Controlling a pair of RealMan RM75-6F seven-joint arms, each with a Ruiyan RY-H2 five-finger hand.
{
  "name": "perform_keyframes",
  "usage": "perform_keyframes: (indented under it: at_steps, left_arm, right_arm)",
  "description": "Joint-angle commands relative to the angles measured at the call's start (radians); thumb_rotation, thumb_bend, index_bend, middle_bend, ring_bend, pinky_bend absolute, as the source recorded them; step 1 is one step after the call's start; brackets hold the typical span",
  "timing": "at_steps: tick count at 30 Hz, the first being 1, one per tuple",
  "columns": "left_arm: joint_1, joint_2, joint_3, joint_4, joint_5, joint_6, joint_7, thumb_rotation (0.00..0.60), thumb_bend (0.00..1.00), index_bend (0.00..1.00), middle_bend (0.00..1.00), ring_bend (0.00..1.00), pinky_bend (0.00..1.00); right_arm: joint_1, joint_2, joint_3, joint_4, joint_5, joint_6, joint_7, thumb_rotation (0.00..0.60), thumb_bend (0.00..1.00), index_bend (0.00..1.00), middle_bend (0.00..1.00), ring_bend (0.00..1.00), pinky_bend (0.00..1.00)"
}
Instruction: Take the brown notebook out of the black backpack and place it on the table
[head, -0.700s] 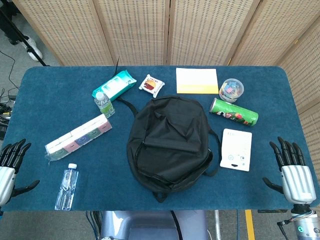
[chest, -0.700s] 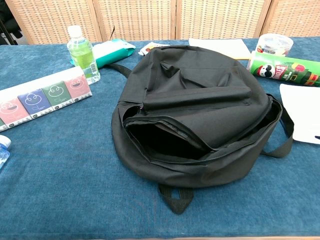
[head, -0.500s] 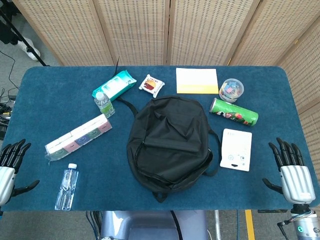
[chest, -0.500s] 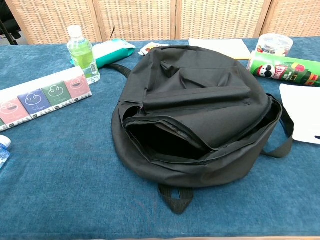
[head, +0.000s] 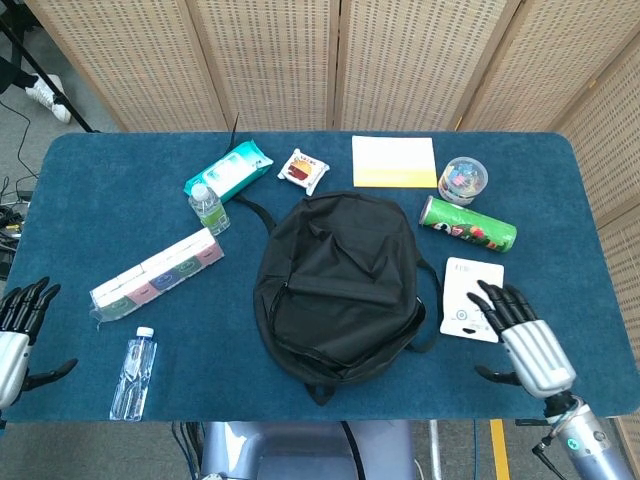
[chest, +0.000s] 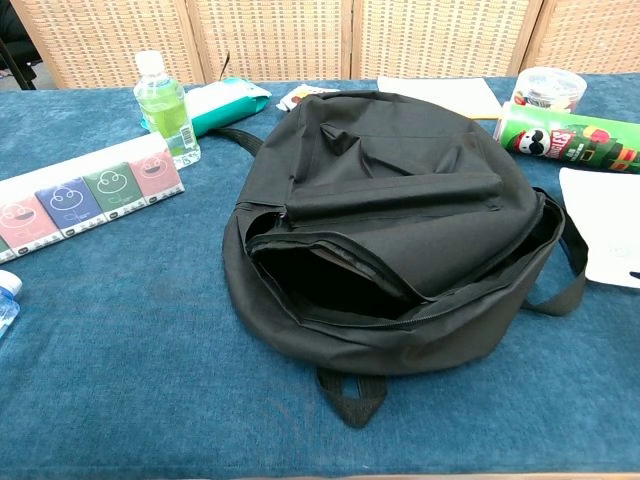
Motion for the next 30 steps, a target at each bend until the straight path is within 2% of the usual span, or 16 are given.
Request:
perform_keyframes:
  at_steps: [1,8,12,15,20,25,30]
  left_arm:
    - [-0.003,-0.006,-0.003,0.005,-0.017,-0.015,0.011,0.600,0.03,0.00,0.00,0.00,0.00]
    - [-0.010,-0.014,-0.014,0.014,-0.051,-0.038,0.024,0.600,0.03,0.00,0.00,0.00,0.00]
    - [-0.016,-0.020,-0.017,0.019,-0.064,-0.057,0.034,0.600,0.03,0.00,0.00,0.00,0.00]
    - [-0.020,-0.023,-0.020,0.020,-0.075,-0.067,0.038,0.600,0.03,0.00,0.00,0.00,0.00]
    - [-0.022,-0.023,-0.023,0.022,-0.079,-0.069,0.036,0.600,0.03,0.00,0.00,0.00,0.00]
    - [-0.024,-0.023,-0.024,0.026,-0.086,-0.076,0.031,0.600,0.03,0.00,0.00,0.00,0.00]
    - [-0.025,-0.023,-0.027,0.028,-0.092,-0.080,0.026,0.600,0.03,0.00,0.00,0.00,0.00]
  right_arm:
    - [0.100,0.010,0.016,-0.051,-0.047,-0.105,0.027,0.600,0.00,0.05,0.00,0.00,0.00]
    - [0.236,-0.062,0.067,-0.142,0.007,-0.287,-0.039,0.600,0.00,0.05,0.00,0.00,0.00]
    - [0.302,-0.142,0.106,-0.199,0.103,-0.379,-0.116,0.600,0.00,0.05,0.00,0.00,0.00]
    - [0.368,-0.246,0.140,-0.210,0.208,-0.453,-0.251,0.600,0.00,0.05,0.00,0.00,0.00]
    - [0.426,-0.366,0.168,-0.201,0.368,-0.468,-0.431,0.600,0.00,0.05,0.00,0.00,0.00]
    - [0.492,-0.500,0.190,-0.158,0.532,-0.431,-0.580,0.600,0.00,0.05,0.00,0.00,0.00]
    - [0.519,-0.560,0.187,-0.145,0.598,-0.372,-0.668,0.600,0.00,0.05,0.00,0.00,0.00]
